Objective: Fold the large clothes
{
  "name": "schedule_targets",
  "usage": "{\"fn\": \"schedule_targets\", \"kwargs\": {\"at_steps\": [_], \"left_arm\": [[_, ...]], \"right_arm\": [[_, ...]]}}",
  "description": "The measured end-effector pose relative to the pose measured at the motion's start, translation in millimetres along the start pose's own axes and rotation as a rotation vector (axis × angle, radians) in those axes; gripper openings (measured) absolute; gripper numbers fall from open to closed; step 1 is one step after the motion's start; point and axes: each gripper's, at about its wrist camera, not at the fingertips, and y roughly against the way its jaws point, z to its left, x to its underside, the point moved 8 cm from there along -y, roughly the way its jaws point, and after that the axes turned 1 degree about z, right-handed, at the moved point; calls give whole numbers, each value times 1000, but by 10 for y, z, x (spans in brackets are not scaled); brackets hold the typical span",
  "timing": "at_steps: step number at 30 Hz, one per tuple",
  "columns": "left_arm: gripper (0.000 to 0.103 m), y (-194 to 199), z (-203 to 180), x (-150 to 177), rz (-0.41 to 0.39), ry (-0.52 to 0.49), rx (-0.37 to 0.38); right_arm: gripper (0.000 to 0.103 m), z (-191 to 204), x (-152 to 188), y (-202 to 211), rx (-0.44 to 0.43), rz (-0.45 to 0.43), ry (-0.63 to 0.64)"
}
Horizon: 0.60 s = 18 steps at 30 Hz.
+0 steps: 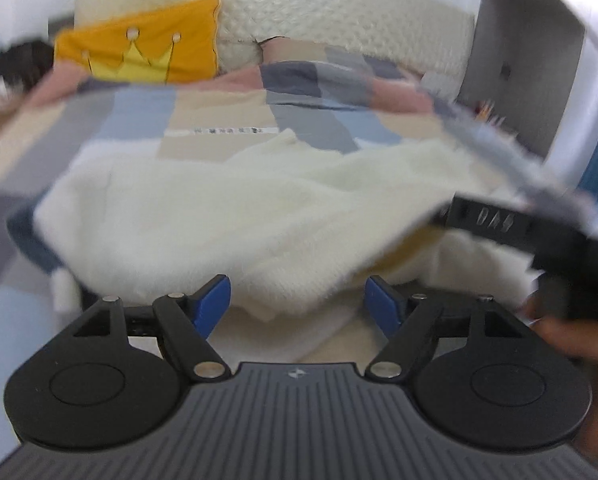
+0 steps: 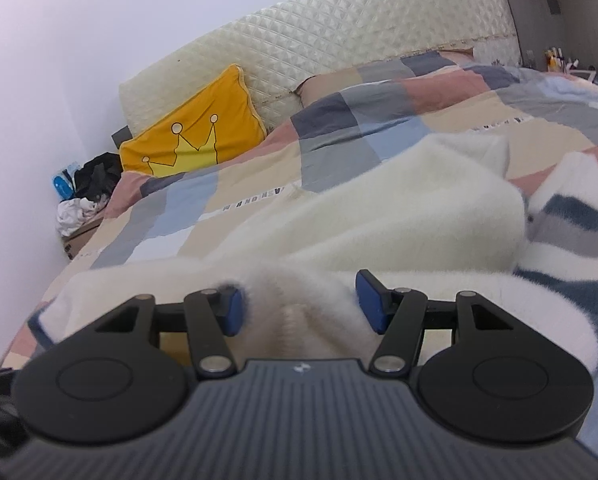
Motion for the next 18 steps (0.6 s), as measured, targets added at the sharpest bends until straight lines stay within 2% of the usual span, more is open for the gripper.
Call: {"fn": "schedule_targets", "kwargs": {"at_steps": [4, 7, 10, 13, 15, 18], "left_arm": [[78, -105, -237, -34, -85, -184, -175], [78, -253, -228, -32, -93, -217, -292], [80, -364, -59, -47, -107, -186, -383], [80, -371, 185, -62, -119, -108, -432], [80, -331, 354, -128, -128, -52, -419], [80, -77, 566, -288, -213, 58, -409]], "right_arm": [[59, -43, -2, -23, -10, 12, -39], [59, -68, -3, -22, -14, 11, -61], [59, -98, -3, -22, -10, 6, -79], [60, -84, 26, -22, 12, -1, -60], [60, -80, 38, -22, 30, -5, -49], [60, -48, 73, -29, 50, -3, -20]]}}
